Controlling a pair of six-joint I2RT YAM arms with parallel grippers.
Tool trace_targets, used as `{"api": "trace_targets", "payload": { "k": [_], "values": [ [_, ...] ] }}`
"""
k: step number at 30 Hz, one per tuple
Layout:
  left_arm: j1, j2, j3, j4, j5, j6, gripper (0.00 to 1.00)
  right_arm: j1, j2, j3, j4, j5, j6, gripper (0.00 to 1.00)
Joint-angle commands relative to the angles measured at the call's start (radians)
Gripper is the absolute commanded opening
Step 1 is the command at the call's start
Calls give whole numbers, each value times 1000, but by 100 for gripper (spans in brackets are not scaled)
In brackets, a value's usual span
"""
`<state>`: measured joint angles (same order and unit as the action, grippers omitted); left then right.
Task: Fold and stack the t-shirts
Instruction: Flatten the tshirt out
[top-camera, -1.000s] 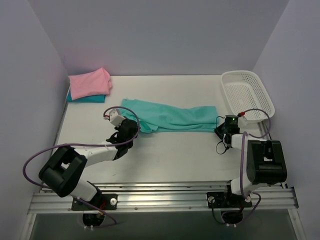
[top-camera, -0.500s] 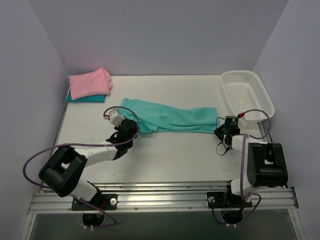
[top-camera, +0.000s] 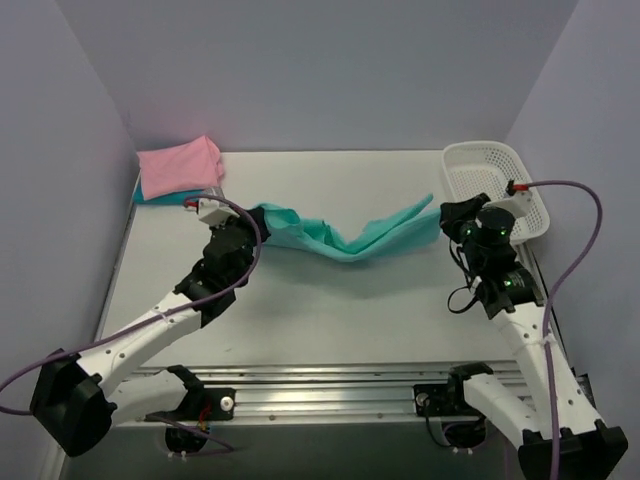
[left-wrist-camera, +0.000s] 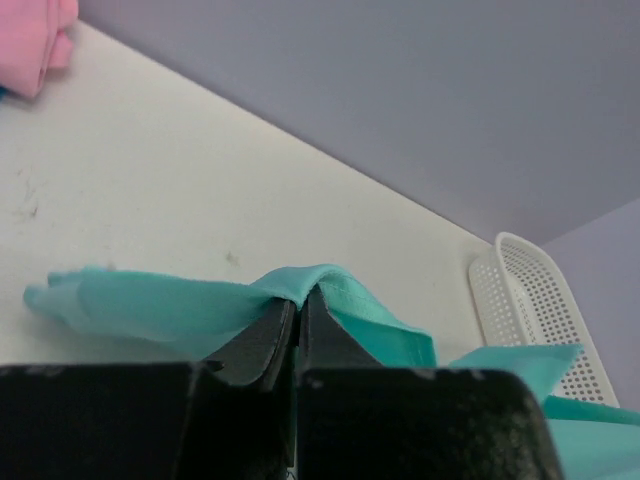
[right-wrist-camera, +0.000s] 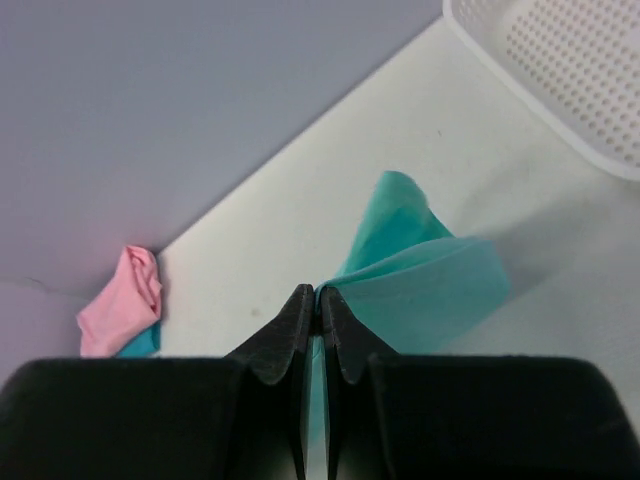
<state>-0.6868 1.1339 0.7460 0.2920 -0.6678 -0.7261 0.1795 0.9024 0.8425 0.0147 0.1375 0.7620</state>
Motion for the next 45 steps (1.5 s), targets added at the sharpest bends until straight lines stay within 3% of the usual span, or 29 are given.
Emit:
{"api": "trace_targets", "payload": {
  "k": [1,7,12,18,25,30,35,38,41,45],
  "values": [
    [-22,-126,111,-111,20,166,2,3,-100,118,-182,66,-53,0],
    [-82,-359,289,-358,28,287,2,5,-227,322,-347,120,-107,0],
    [-91,-514,421,-465,163,306,2,2,-304,500,-424,129,-115,0],
    [-88,-589,570,-614,281,304,2,-24,-352,648,-487,99,-116,0],
    [-34,-625,633,-577,458,290,2,-127,-327,724,-501,-5,-122,0],
    [-3,-571,661,-617,423,307,3,-144,-275,655,-453,7,-101,0],
    [-3,-403,673,-709,194,320,3,-144,-191,402,-330,-4,-61,0],
    [-3,-297,607,-635,139,332,4,-143,-142,247,-224,28,-44,0],
    [6,-164,553,-546,74,352,4,-140,11,128,-112,50,-17,0],
    [117,33,477,-420,103,277,2,-97,203,49,43,82,33,0]
  ]
}}
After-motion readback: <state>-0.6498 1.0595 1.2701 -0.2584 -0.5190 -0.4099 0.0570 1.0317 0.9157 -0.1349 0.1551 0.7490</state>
